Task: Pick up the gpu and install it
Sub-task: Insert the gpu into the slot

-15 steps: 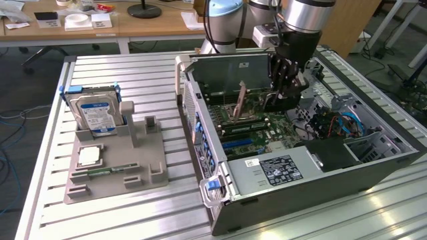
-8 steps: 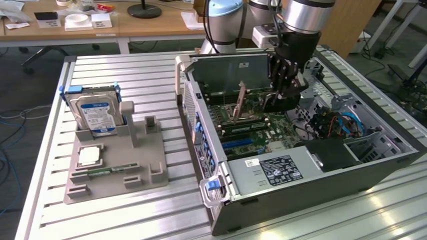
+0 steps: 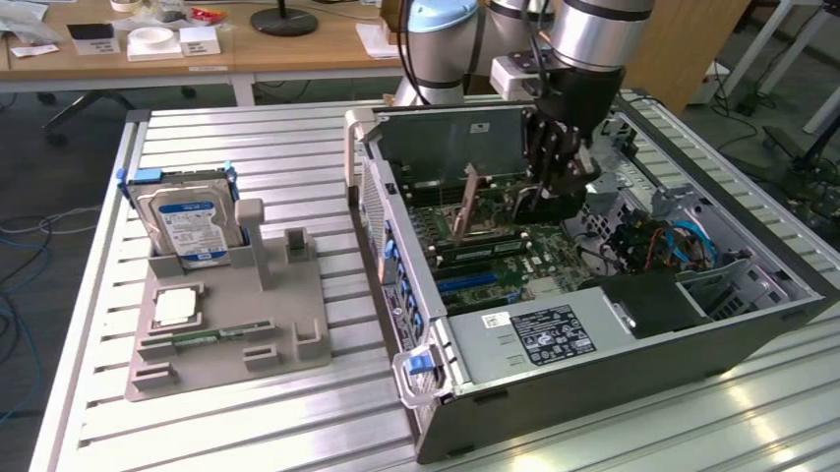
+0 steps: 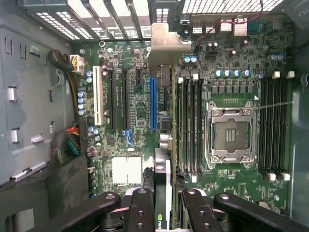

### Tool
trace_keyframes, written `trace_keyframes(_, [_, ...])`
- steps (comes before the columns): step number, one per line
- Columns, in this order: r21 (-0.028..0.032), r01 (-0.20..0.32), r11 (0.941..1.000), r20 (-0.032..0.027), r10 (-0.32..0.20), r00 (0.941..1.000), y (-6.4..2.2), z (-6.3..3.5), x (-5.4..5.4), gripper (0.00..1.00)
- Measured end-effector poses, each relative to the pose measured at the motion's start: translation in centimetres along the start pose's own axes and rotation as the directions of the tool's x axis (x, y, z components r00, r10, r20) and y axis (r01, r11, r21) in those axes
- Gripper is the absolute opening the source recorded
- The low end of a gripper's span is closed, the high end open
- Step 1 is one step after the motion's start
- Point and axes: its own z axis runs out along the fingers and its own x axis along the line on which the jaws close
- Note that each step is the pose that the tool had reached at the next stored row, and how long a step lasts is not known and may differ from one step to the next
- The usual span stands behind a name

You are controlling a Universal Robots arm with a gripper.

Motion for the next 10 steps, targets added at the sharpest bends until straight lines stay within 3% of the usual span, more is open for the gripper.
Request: trace_keyframes(10, [0.0,0.0,1.0,0.0002,0.0,1.0,0.28,0.5,0.1,0.27])
